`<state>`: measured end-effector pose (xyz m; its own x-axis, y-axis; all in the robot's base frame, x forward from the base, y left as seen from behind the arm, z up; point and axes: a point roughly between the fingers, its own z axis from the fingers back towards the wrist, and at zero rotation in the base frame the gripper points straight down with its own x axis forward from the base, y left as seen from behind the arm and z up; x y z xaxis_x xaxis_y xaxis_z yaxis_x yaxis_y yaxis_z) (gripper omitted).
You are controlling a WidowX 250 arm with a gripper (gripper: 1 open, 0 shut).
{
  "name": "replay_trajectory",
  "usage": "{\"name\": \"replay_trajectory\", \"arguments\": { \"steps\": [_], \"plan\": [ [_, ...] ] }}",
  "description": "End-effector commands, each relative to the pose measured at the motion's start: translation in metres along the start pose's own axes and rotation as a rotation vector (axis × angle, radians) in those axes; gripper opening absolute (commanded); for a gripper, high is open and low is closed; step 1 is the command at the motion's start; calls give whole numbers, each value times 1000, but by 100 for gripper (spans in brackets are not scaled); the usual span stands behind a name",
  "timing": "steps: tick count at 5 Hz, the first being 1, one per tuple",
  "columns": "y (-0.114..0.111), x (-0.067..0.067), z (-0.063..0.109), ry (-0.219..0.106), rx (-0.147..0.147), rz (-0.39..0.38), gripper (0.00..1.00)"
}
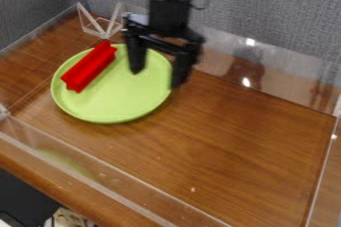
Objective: Put the carrot on the right side
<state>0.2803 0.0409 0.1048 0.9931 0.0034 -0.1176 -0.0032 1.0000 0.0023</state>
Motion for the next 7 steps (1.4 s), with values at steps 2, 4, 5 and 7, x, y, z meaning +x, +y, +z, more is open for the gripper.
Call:
{"name": "replay_trajectory", "arguments": {
  "steps": [2,4,5,7],
  "plan": [
    [54,10,19,-76,12,134,100],
    [77,9,1,-84,17,291,100],
    [98,14,-12,-93,30,282,100],
    [125,30,-25,-144,59,208,100]
  ]
}}
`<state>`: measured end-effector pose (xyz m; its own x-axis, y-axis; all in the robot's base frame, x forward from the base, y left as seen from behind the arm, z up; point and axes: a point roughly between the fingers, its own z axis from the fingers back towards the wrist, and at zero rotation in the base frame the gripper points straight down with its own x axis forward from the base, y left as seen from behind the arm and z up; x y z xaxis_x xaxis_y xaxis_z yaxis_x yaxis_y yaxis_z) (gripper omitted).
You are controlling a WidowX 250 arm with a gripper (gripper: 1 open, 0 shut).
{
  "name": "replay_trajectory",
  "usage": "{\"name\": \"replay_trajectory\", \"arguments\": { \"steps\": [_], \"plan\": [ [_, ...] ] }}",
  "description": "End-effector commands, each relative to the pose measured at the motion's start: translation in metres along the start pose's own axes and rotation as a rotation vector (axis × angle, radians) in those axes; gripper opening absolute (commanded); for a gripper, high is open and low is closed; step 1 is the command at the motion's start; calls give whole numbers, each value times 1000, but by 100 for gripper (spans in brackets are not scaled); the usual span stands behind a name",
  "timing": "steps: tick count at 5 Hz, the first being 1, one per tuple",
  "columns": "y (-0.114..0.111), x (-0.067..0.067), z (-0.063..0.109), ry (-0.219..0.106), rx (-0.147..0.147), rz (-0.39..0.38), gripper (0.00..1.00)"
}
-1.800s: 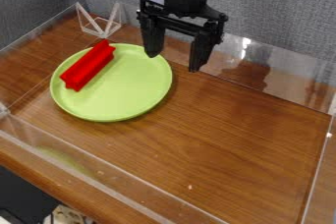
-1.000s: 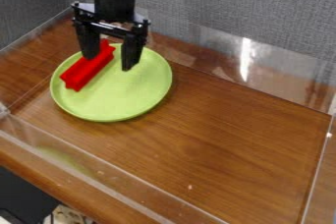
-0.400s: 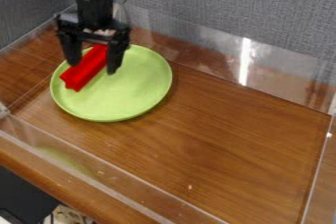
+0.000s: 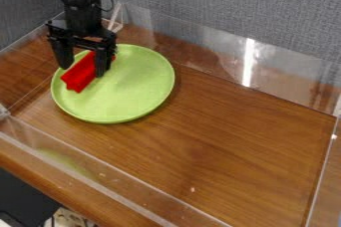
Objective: Put the carrot on the right side
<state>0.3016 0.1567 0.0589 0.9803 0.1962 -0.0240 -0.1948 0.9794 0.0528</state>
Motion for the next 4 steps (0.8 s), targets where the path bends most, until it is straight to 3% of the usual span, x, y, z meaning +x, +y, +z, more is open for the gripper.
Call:
{"name": "replay_trajectory", "arguments": {
  "steps": [1,2,4],
  "plan": [
    [0,14,26,-78,28,-9,100],
    [-12,20,38,-98,37,-32,100],
    [-6,14,32,-124,50,-105,100]
  ]
}}
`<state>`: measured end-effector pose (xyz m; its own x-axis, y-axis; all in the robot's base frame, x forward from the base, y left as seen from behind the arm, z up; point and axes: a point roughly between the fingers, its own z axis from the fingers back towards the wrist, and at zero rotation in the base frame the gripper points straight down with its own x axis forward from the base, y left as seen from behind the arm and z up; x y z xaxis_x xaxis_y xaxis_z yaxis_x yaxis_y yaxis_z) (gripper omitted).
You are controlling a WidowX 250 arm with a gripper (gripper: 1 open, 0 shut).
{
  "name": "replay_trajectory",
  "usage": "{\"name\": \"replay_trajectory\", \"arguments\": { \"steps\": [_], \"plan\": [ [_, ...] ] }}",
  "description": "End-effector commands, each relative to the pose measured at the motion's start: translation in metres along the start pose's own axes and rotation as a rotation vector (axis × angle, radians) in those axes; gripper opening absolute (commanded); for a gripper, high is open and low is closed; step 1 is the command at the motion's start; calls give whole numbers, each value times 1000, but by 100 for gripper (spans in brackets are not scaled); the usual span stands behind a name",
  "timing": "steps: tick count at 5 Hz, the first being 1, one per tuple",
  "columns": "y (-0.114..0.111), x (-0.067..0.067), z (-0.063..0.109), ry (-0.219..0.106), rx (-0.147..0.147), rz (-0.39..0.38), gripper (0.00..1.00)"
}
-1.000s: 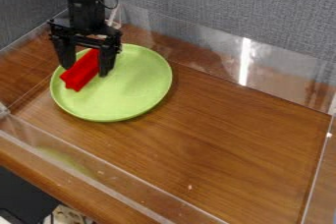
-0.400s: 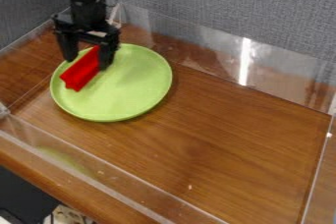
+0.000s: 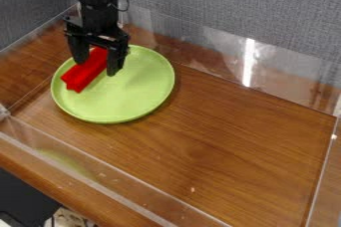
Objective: Put the carrot on the right side
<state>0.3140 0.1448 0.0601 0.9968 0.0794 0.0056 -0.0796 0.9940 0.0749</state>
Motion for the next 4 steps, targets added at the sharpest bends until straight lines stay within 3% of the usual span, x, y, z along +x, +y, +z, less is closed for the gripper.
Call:
{"name": "replay_trajectory", "arguments": {
  "steps": [1,3,4],
  "plan": [
    [14,0,29,-97,40,-13,100],
    [9,6,49,-100,56,82,100],
    [12,-1,53,-99,58,144,100]
  ]
}}
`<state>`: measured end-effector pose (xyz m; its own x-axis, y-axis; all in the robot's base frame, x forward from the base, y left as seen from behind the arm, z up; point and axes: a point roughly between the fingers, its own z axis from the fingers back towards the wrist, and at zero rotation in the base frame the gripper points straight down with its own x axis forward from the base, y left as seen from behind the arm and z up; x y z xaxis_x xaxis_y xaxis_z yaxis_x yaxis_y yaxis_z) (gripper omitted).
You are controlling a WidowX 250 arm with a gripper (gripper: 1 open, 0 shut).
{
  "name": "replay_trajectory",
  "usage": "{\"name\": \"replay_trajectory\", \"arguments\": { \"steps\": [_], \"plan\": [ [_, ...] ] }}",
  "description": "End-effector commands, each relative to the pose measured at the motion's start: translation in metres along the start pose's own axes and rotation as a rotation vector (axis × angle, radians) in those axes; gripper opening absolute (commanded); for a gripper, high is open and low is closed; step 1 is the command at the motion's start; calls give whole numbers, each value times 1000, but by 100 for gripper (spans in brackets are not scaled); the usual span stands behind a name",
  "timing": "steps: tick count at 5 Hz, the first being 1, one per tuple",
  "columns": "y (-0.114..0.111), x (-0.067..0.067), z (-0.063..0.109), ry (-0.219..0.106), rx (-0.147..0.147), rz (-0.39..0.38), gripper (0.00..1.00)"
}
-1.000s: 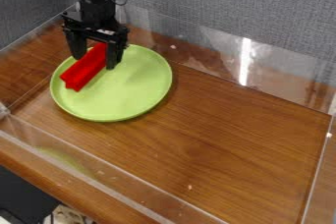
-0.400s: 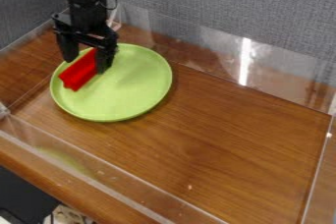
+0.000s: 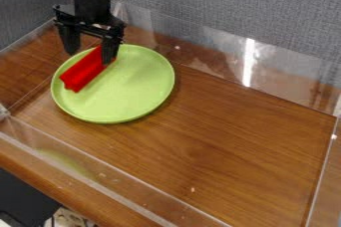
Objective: Put the carrot on the right side
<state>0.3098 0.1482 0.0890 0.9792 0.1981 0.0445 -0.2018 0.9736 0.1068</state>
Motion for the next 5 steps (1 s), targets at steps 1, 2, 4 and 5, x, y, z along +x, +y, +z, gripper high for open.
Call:
{"name": "replay_trajectory", "arguments": {
  "steps": [1,2,4,5],
  "plan": [
    [13,-3,21,-60,23,81,100],
    [19,5,16,-50,18,82,100],
    [13,16,1,-20,5,17,100],
    [6,21,-16,-1,3,-44,100]
  ]
}}
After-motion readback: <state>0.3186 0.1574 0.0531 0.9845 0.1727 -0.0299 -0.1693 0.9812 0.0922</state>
